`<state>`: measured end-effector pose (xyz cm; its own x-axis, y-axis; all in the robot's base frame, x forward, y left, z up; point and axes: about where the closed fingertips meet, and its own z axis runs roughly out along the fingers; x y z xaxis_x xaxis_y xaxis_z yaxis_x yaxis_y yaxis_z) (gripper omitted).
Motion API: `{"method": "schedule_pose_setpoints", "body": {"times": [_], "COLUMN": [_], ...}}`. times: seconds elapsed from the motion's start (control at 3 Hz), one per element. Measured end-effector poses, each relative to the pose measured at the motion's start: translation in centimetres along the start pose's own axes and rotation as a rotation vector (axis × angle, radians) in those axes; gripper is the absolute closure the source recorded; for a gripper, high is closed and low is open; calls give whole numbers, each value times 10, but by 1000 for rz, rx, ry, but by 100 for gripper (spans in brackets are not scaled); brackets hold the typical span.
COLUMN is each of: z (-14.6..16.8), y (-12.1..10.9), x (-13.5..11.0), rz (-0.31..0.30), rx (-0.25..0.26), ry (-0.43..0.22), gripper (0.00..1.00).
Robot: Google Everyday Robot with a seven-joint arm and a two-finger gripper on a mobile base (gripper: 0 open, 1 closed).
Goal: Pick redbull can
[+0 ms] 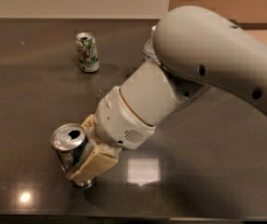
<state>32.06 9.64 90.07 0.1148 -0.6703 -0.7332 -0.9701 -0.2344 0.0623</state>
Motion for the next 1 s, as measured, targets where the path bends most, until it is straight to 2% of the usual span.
{"method": "schedule_pose_setpoints", "body": {"times": [0.33, 0.67, 1.0], "z": [-13, -37, -37], "y": [9, 17, 17], "x": [-22, -63, -63], "rz": [-42, -119, -119], "rx": [-14, -7, -7], "ry": [-4, 1, 1], "gripper": [100, 100, 100]}}
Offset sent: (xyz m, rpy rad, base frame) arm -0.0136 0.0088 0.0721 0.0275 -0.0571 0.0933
